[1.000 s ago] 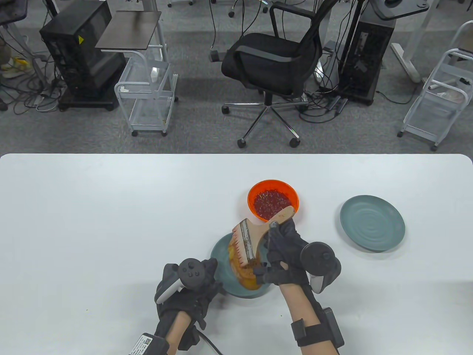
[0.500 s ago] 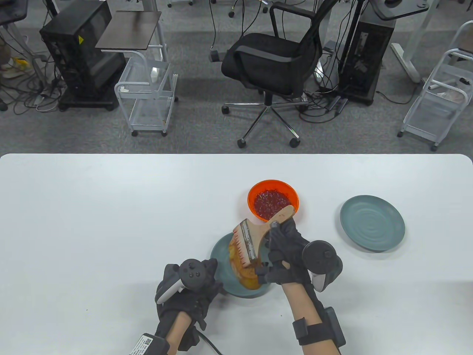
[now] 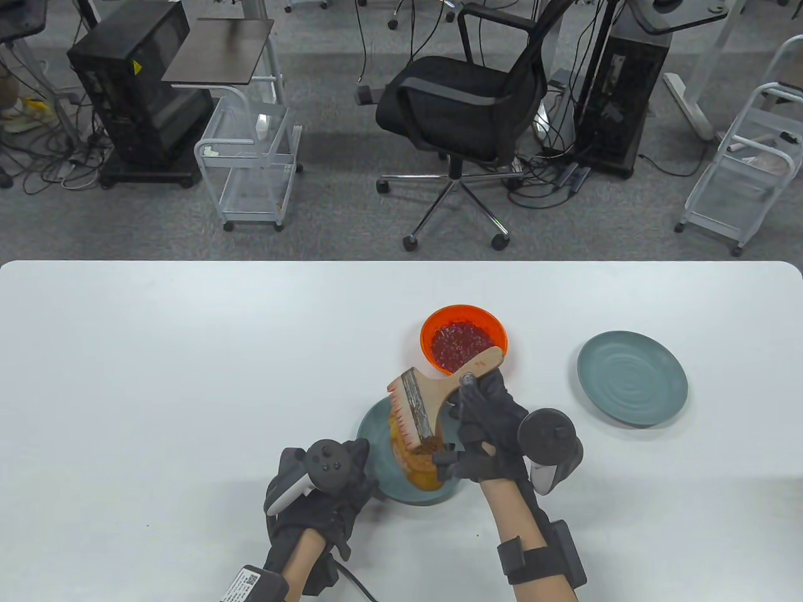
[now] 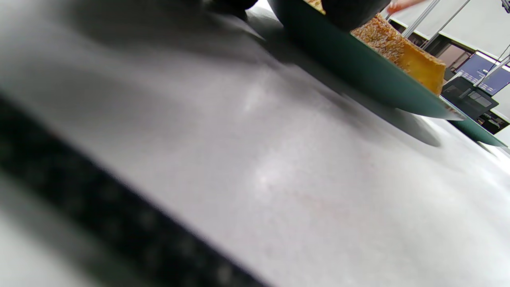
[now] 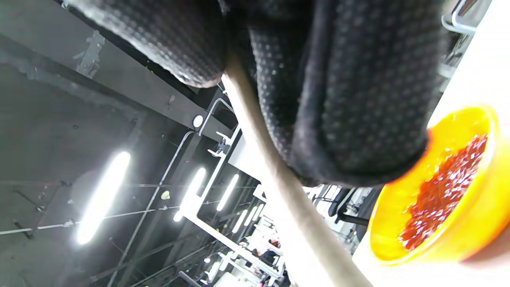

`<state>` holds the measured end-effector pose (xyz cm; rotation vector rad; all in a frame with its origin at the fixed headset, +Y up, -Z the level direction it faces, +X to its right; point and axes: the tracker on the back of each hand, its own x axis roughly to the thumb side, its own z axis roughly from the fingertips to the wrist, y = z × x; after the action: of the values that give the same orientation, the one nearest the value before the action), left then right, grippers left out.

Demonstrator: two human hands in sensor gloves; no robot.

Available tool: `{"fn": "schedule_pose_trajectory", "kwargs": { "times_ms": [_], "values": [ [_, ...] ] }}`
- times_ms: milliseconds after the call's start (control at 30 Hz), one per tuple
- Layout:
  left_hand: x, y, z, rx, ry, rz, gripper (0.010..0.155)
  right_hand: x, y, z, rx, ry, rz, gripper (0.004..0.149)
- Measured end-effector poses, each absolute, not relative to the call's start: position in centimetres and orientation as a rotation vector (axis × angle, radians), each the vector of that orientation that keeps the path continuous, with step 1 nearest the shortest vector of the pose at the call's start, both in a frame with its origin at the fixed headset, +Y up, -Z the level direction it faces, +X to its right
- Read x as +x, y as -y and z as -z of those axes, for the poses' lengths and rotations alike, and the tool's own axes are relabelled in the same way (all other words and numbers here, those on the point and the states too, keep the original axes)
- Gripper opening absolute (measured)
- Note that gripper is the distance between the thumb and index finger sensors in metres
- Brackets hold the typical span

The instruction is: Dip brush into ketchup and spread onto bread slice

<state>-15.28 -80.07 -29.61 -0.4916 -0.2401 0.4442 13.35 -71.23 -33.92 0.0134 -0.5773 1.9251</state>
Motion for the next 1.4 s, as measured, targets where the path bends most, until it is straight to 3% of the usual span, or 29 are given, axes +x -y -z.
{"fn": "schedule_pose_trajectory", "kwargs": {
  "times_ms": [133, 500, 733, 933, 1067, 1267, 1400],
  "values": [
    [-15.3, 80.1, 29.6, -0.492, 0.239, -0.443, 0.064, 15.0, 70.9, 33.6, 0.012, 0.791, -2.023, 0.052],
    [-15.2, 80.1, 29.5, -0.487, 0.235, -0.431, 0.067, 13.7, 72.4, 34.3, -0.039, 0.488, -1.829, 0.051],
    [-15.1, 80.1, 29.5, -0.488, 0.232, -0.427, 0.067, 17.5, 71.5, 33.6, -0.120, 0.742, -1.919, 0.051],
    [-15.1, 80.2, 29.5, -0.490, 0.234, -0.436, 0.067, 14.8, 72.5, 34.0, -0.101, 0.543, -1.711, 0.052],
    [-15.1, 80.2, 29.5, -0.490, 0.234, -0.436, 0.067, 13.4, 72.9, 34.2, -0.067, 0.516, -1.811, 0.051],
    [-15.1, 80.2, 29.5, -0.492, 0.235, -0.435, 0.067, 15.8, 70.9, 33.2, -0.009, 0.883, -2.045, 0.051],
    [-15.0, 80.2, 29.5, -0.491, 0.233, -0.424, 0.067, 15.2, 71.7, 33.5, -0.015, 0.717, -1.853, 0.051]
  ]
}}
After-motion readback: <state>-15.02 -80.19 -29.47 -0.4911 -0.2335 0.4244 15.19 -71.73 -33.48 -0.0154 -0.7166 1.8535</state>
